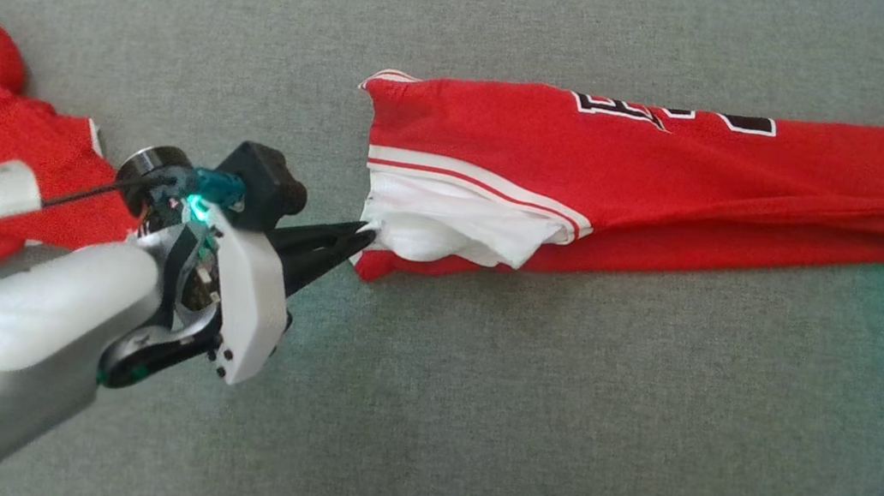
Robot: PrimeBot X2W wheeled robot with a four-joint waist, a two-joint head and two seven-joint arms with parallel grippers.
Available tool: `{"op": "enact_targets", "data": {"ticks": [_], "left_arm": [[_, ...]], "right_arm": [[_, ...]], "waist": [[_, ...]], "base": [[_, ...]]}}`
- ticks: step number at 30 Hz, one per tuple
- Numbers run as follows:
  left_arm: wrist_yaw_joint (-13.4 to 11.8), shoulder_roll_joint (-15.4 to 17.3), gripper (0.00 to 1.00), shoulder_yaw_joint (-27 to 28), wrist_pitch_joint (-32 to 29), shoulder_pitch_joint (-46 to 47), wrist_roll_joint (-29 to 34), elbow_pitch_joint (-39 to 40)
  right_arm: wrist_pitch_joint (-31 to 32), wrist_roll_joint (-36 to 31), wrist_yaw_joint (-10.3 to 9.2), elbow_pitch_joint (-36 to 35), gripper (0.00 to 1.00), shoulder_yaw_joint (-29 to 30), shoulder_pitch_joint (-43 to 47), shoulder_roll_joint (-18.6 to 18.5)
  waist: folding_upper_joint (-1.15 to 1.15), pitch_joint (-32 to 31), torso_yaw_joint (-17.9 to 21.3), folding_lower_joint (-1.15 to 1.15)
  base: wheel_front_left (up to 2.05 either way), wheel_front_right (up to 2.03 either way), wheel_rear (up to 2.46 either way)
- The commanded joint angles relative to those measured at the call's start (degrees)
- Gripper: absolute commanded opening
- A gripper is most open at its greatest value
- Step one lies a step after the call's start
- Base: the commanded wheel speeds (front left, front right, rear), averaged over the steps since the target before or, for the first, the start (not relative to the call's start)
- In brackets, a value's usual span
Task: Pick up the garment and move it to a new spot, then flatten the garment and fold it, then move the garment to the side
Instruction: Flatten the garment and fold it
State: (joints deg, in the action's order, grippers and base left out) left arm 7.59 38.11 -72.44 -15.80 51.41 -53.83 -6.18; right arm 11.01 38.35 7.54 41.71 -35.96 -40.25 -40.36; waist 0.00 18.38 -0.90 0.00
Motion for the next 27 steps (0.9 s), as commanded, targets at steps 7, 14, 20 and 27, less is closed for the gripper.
{"op": "enact_targets", "data": {"ticks": [7, 14, 20, 27], "left_arm": [[-3.06, -1.70, 1.00, 2.78, 2.54, 2.59, 1.96, -3.96], [-14.46, -7.74, 1.00, 10.59, 19.19, 2.04, 5.22, -8.31], [-22.14, -11.60, 1.00, 19.84, 30.29, -2.44, 4.46, -9.50], [-24.21, -17.70, 1.00, 38.32, 30.78, -18.87, 15.96, -1.96]], "right_arm": [[-3.93, 2.47, -0.05, 1.09, 1.00, 1.06, -0.82, 0.11], [-16.31, 10.04, -0.05, -2.64, 1.00, 9.03, -0.84, 4.30], [-25.35, 9.05, -0.05, -10.46, 1.00, 15.22, 2.98, 8.83], [-25.99, -8.85, -0.05, -22.08, 1.00, 27.16, 16.26, 21.30]], "waist": [[0.00, 0.93, 0.94, 0.00], [0.00, -1.83, 1.49, 0.00], [0.00, -5.49, 1.41, 0.00], [0.00, -7.40, 0.45, 0.00]], "base": [[0.00, 0.00, 0.00], [0.00, 0.00, 0.00], [0.00, 0.00, 0.00], [0.00, 0.00, 0.00]]}}
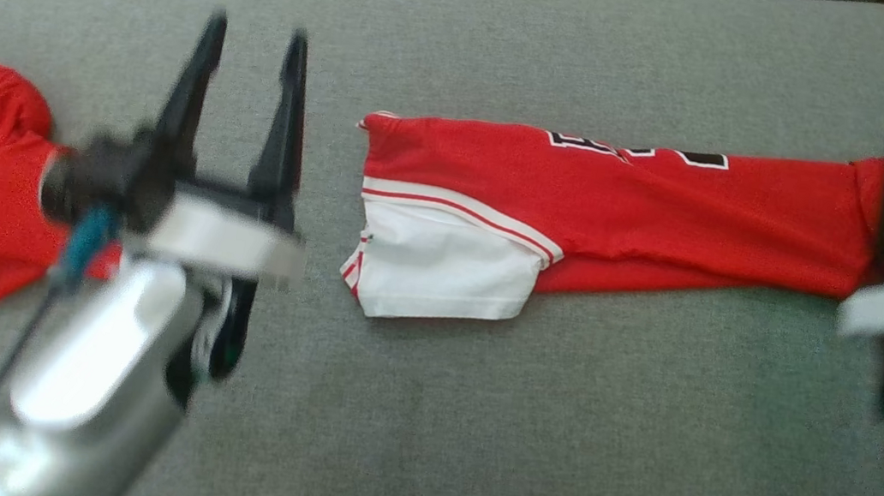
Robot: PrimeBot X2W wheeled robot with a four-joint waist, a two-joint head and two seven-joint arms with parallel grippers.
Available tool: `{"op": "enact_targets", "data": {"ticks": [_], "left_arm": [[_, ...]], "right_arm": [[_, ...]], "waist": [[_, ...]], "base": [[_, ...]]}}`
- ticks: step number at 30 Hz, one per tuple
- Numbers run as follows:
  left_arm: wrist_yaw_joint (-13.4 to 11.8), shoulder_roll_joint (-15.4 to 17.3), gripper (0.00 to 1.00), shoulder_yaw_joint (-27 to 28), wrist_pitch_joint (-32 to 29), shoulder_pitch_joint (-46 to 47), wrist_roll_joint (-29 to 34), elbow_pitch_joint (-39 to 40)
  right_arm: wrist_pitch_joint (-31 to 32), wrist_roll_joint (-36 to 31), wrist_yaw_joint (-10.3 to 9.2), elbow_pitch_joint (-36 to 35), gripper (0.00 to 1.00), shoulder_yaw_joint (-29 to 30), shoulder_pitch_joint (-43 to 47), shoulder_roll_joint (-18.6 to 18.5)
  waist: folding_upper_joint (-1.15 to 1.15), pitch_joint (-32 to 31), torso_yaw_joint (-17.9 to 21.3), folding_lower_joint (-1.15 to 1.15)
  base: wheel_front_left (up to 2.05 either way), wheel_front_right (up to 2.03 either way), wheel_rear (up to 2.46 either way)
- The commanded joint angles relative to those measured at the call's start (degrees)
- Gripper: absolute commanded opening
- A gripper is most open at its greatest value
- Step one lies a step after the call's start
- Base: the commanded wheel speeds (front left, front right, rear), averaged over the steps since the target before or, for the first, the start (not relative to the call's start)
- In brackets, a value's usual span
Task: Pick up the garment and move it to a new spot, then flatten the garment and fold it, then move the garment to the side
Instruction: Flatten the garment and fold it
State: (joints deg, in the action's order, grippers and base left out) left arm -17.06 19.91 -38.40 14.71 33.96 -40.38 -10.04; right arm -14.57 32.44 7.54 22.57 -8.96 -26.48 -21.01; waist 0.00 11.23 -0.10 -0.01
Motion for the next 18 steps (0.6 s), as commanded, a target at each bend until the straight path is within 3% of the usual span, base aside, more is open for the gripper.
{"op": "enact_targets", "data": {"ticks": [1, 3, 10, 14, 18], "left_arm": [[0.86, -0.70, 1.00, 6.26, 0.27, -3.73, 3.78, 2.41], [1.51, -1.90, 1.00, 8.19, 0.28, -5.88, 5.11, 2.91], [7.35, -8.38, 1.00, 16.99, 0.28, -16.60, 13.59, 1.78], [10.83, -11.17, 1.00, 20.50, 0.29, -17.50, 17.12, 0.86], [13.58, -12.92, 1.00, 22.92, 0.29, -16.48, 20.23, 0.20]], "right_arm": [[-0.40, -4.98, -0.05, -3.90, 1.00, 1.22, 4.36, 3.75], [-0.41, -6.84, -0.05, -4.68, 1.00, 2.22, 6.12, 5.40], [-0.42, -15.43, -0.05, -7.43, 1.00, 4.09, 13.51, 12.89], [-0.42, -17.50, -0.05, -7.81, 1.00, 4.53, 13.27, 13.03], [0.57, -18.44, -0.05, -7.15, 1.00, 6.84, 10.11, 10.89]], "waist": [[0.00, -0.31, -0.52, 0.01], [0.00, -0.39, -0.71, 0.01], [0.00, 0.31, -1.05, 0.01], [0.00, 1.63, -1.30, 0.01], [0.00, 3.41, -1.42, 0.01]], "base": [[0.00, 0.00, 0.00], [0.00, 0.00, 0.00], [0.00, 0.00, 0.00], [0.00, 0.00, 0.00], [0.00, 0.00, 0.00]]}}
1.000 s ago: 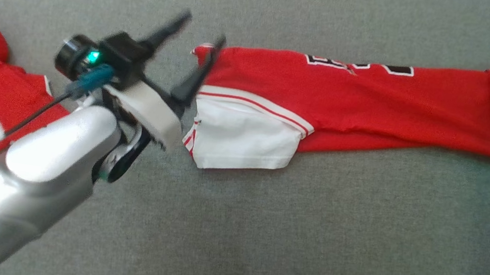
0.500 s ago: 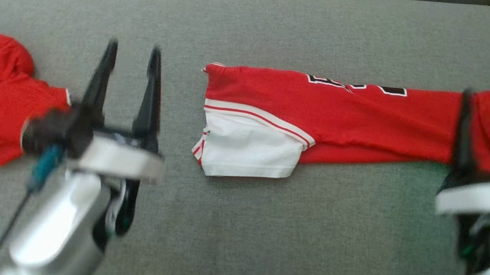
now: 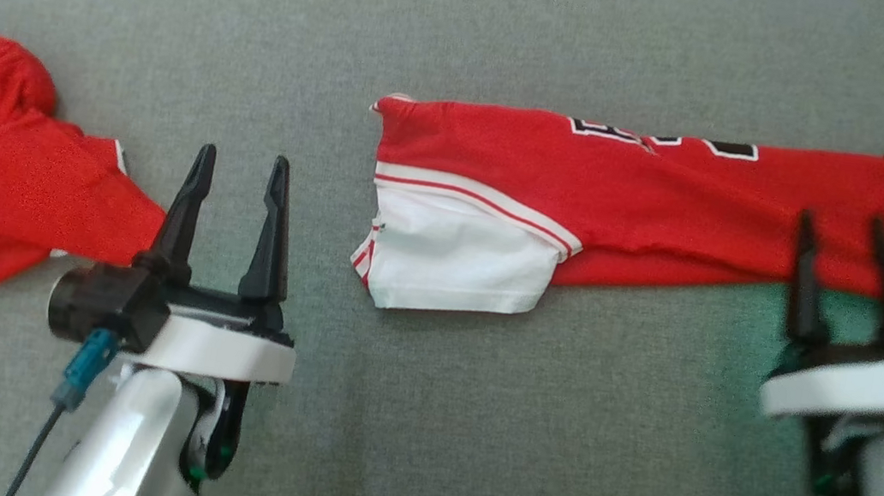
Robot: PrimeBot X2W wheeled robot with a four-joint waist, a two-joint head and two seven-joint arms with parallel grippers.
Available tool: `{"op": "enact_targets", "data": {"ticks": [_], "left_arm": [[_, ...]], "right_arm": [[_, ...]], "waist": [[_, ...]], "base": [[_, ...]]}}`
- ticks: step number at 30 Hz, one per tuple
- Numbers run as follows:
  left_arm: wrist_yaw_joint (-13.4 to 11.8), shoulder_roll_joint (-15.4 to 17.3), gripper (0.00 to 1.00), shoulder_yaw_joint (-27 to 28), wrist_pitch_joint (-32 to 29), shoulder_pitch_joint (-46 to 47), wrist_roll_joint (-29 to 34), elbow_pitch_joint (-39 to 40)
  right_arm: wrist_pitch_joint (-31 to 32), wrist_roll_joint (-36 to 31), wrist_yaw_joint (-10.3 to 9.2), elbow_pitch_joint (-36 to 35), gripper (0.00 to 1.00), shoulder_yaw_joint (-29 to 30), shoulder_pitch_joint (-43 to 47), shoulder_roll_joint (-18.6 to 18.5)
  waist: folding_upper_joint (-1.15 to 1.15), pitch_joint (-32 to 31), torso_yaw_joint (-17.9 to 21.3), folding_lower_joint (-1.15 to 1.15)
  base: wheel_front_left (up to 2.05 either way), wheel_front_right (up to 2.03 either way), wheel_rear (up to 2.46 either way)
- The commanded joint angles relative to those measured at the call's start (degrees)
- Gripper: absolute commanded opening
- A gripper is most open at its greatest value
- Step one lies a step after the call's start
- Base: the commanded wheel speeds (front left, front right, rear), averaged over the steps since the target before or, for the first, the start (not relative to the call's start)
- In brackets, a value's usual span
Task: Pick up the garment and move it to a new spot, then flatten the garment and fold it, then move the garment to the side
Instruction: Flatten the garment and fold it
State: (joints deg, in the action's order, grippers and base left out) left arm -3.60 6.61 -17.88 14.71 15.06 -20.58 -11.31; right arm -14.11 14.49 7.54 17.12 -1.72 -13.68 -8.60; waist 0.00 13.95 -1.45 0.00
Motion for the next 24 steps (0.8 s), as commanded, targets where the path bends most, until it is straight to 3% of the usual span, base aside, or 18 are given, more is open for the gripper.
{"op": "enact_targets", "data": {"ticks": [1, 7, 13, 18, 24], "left_arm": [[0.69, -0.01, 1.00, 2.93, 0.29, 2.78, 1.02, 1.40], [3.57, -2.02, 1.00, 5.20, 0.29, 4.80, 3.55, 1.34], [5.60, -3.16, 1.00, 6.65, 0.29, 5.98, 5.16, 1.65], [6.93, -3.52, 1.00, 7.42, 0.29, 6.27, 5.51, 1.24], [7.90, -3.67, 1.00, 7.87, 0.29, 6.00, 5.87, 1.02]], "right_arm": [[0.75, -0.95, -0.05, -1.40, 1.00, 0.92, -3.90, -2.32], [6.86, -3.75, -0.05, 3.16, 1.00, 8.52, -11.70, -6.26], [13.27, -5.42, -0.05, 11.37, 1.00, 10.94, -16.32, -8.85], [15.67, -5.32, -0.05, 18.53, 1.00, 11.11, -17.59, -10.17], [15.27, -8.90, -0.05, 25.02, 1.00, 15.34, -19.61, -11.07]], "waist": [[0.00, 1.24, -0.13, 0.00], [0.00, 4.58, -0.80, 0.00], [0.00, 6.98, -1.87, 0.00], [0.00, 7.60, -2.46, 0.00], [0.00, 7.87, -2.58, 0.00]], "base": [[0.00, 0.00, 0.00], [0.00, 0.00, 0.00], [0.00, 0.00, 0.00], [0.00, 0.00, 0.00], [0.00, 0.00, 0.00]]}}
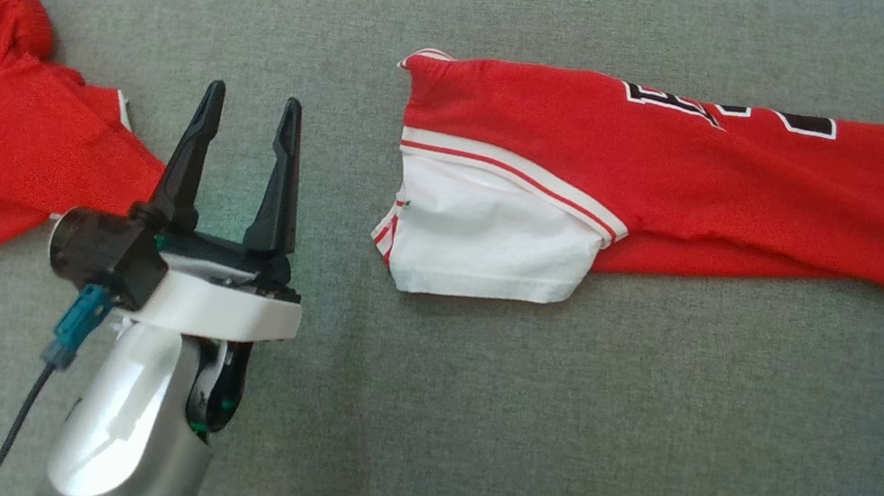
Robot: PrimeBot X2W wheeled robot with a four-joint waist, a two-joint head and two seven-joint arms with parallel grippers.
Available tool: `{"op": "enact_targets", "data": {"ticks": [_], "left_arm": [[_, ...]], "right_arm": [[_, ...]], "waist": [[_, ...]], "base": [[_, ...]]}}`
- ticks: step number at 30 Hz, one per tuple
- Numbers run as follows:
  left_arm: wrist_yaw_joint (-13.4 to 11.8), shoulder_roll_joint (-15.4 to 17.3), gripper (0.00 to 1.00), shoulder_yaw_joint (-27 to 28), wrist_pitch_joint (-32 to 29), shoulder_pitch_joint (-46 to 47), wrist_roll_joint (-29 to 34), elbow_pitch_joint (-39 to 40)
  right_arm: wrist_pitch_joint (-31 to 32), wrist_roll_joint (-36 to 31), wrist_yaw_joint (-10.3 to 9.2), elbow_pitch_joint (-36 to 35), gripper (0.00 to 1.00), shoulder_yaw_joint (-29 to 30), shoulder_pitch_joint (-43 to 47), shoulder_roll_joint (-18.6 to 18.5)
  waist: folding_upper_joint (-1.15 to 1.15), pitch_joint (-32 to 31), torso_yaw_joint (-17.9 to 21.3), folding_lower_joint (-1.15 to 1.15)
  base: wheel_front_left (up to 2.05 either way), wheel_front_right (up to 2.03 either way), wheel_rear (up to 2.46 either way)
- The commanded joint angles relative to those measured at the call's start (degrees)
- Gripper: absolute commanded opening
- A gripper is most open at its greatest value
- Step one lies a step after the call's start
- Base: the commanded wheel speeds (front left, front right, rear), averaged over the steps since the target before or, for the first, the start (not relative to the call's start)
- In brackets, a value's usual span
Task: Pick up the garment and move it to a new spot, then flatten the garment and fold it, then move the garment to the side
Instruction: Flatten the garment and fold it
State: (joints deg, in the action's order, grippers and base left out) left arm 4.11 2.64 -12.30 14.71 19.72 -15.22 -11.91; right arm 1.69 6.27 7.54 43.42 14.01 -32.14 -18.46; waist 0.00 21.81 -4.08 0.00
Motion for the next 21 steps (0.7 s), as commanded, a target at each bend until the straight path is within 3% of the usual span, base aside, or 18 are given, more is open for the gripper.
{"op": "enact_targets", "data": {"ticks": [1, 8, 14, 15, 16, 17, 21], "left_arm": [[0.26, 0.28, 1.00, 2.36, 0.29, 1.31, 0.57, 1.58], [0.44, 0.25, 1.00, 2.44, 0.29, 1.67, 0.70, 1.43], [0.42, 0.25, 1.00, 2.58, 0.29, 2.17, 0.91, 1.75], [0.44, 0.24, 1.00, 2.62, 0.29, 2.23, 0.97, 1.82], [0.46, 0.24, 1.00, 2.68, 0.29, 2.27, 1.02, 1.88], [0.48, 0.24, 1.00, 2.74, 0.29, 2.28, 1.06, 1.91], [0.56, 0.24, 1.00, 3.11, 0.29, 2.23, 1.20, 1.81]], "right_arm": [[-0.43, -1.50, -0.05, -0.44, 1.00, 0.36, -1.52, -1.02], [1.63, -2.60, -0.05, 3.00, 1.00, -1.05, -3.19, 0.11], [4.98, 0.70, -0.05, 4.57, 1.00, -4.93, -4.40, -0.10], [5.46, 1.39, -0.05, 4.52, 0.88, -5.70, -4.48, -0.35], [5.90, 2.16, -0.05, 4.41, 0.29, -6.43, -4.50, -0.66], [6.16, 2.96, -0.05, 4.20, 0.00, -7.00, -4.50, -1.08], [5.85, 6.22, -0.05, 3.24, 0.00, -7.55, -4.30, -2.97]], "waist": [[0.00, 0.04, 0.13, 0.00], [0.00, 0.42, 0.84, 0.00], [0.00, 1.15, 1.24, 0.00], [0.00, 1.26, 1.26, 0.00], [0.00, 1.34, 1.27, 0.00], [0.00, 1.38, 1.26, 0.00], [0.00, 1.11, 1.29, 0.00]], "base": [[0.00, 0.00, 0.00], [0.00, 0.00, 0.00], [0.00, 0.00, 0.00], [0.00, 0.00, 0.00], [0.00, 0.00, 0.00], [0.00, 0.00, 0.00], [0.00, 0.00, 0.00]]}}
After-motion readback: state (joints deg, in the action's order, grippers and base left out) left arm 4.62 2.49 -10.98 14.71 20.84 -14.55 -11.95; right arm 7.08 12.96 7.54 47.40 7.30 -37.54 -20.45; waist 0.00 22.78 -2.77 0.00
